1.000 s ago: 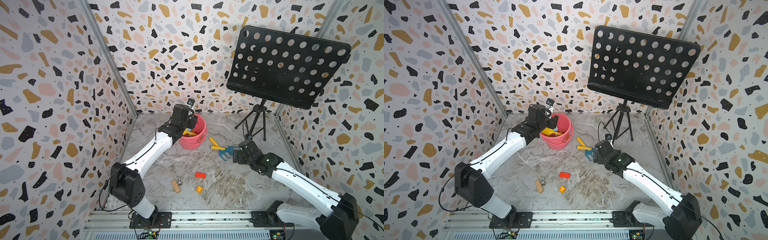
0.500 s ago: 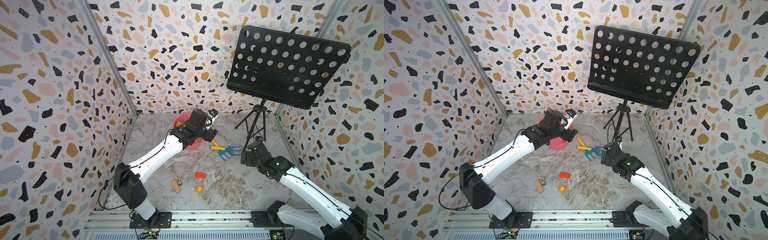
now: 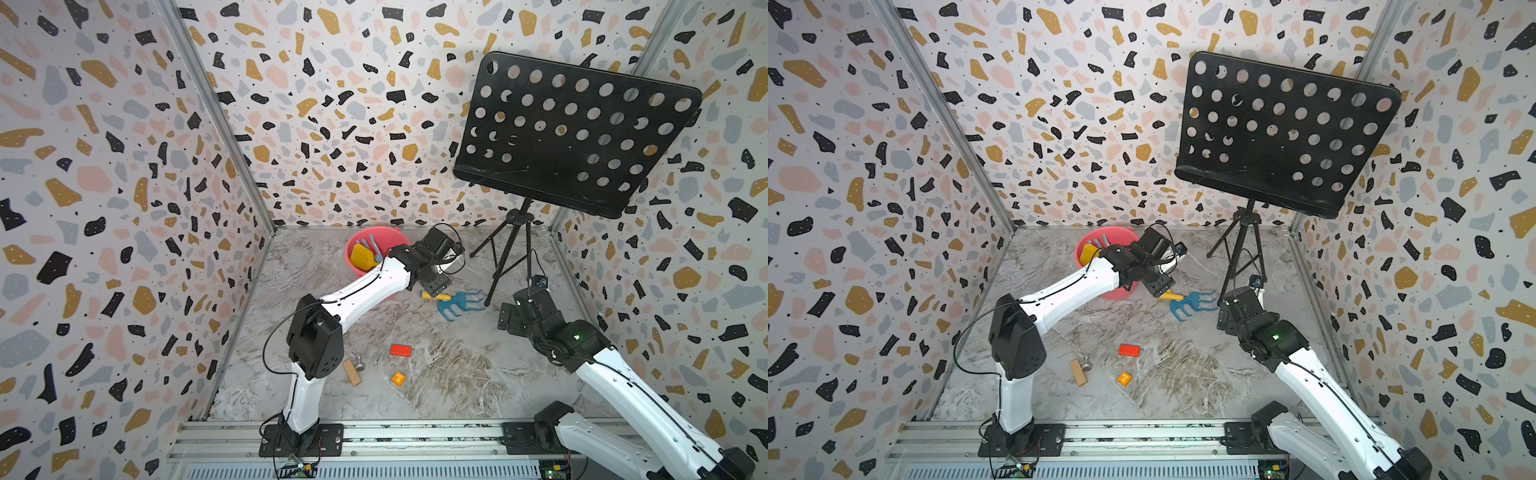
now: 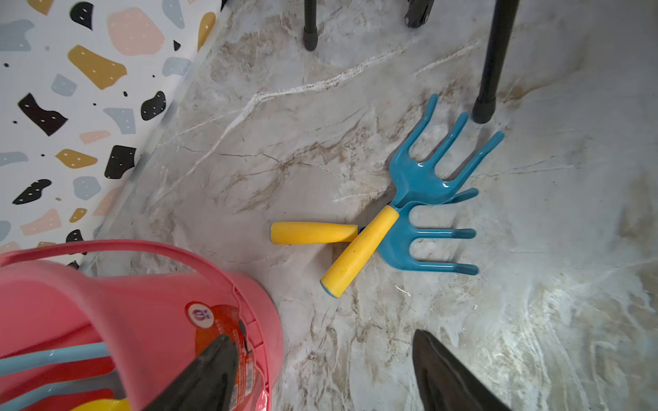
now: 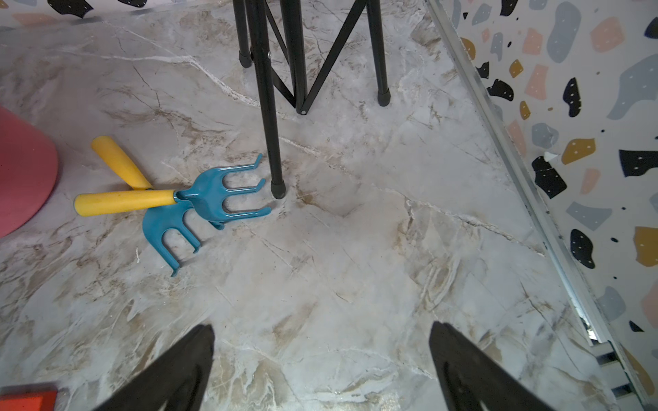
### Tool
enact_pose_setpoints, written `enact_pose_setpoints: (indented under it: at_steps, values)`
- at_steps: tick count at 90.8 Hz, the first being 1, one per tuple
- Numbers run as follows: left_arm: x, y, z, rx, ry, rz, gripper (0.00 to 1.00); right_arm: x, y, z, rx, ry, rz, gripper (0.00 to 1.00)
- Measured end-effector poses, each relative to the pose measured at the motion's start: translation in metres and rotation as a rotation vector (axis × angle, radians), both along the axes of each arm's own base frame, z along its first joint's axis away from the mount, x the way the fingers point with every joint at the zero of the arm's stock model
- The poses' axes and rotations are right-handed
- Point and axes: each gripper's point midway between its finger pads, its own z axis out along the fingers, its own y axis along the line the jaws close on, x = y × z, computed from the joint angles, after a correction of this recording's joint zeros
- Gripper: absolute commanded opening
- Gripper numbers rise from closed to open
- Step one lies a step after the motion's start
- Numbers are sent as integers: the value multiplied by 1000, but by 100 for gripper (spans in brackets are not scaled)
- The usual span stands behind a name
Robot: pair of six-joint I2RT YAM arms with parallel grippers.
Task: Organize the gardening tools
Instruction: Pick up the gardening tool from the center of the board.
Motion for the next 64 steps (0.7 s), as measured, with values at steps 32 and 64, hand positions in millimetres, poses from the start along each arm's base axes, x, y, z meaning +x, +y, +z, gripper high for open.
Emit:
enact_pose_setpoints:
  at_steps: [32,64]
  values:
    - [13,-11,-68,194,115,-32,70,-6,-4,5,5,-14,-2,100]
    - [9,-7,-90,287,181,-77,67,-7,-4,5,6,-11,0,100]
